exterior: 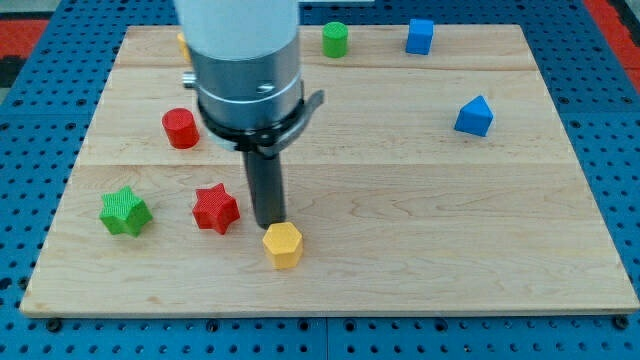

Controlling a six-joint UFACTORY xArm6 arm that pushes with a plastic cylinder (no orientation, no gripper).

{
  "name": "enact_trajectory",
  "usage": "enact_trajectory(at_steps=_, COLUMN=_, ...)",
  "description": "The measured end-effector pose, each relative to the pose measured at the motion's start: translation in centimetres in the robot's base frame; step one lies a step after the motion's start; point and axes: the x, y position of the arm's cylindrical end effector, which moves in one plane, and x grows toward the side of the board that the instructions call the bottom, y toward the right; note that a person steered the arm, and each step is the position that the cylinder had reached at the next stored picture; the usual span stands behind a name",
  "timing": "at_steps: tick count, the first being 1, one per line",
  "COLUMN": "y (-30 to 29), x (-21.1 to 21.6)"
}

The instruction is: Push the red star towards bottom right

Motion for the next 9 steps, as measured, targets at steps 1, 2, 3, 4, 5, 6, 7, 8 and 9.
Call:
enact_trajectory(at_steps=1, y=-1.7, x=2.2)
enact_trajectory(at_steps=2, y=-6.1, x=3.2)
enact_trajectory(at_steps=3, y=-8.7, x=-0.5)
enact_trajectory(at_steps=4, y=-6.1, x=-3.5)
enact_trajectory(at_steps=5, y=1.9, x=-4.1)
enact_trajectory(at_steps=6, y=0.8, x=-4.2)
enact_trajectory(at_steps=7, y=-2.3, x=-4.2)
enact_trajectory(at_steps=8, y=-5.3, x=-3.6)
enact_trajectory(at_steps=9, y=-5.4, x=-0.5)
